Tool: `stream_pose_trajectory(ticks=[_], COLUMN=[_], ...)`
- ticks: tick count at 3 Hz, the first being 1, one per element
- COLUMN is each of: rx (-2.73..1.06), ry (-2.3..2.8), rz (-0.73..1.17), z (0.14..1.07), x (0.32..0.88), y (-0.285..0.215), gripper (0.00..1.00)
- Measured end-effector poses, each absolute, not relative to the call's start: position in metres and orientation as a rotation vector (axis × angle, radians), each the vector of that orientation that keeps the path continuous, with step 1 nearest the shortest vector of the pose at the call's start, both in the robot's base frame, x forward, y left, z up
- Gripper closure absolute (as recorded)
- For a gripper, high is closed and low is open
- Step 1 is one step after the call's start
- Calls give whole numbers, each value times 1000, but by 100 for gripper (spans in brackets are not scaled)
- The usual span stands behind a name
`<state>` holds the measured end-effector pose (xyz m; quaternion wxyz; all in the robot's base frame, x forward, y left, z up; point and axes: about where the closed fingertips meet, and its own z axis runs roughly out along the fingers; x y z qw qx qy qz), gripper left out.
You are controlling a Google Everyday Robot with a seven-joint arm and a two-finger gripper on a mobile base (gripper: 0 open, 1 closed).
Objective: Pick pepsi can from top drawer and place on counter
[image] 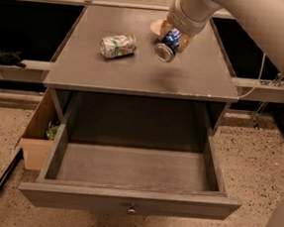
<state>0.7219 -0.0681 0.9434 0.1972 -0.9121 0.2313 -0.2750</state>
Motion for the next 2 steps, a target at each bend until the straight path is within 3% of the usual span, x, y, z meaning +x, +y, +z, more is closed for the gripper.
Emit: stream_pose_trajectory(ticks=[2], rx=[-2574], ry=[662], rz=[-720], z=[918], x=[722], y=[-65], gripper=[100])
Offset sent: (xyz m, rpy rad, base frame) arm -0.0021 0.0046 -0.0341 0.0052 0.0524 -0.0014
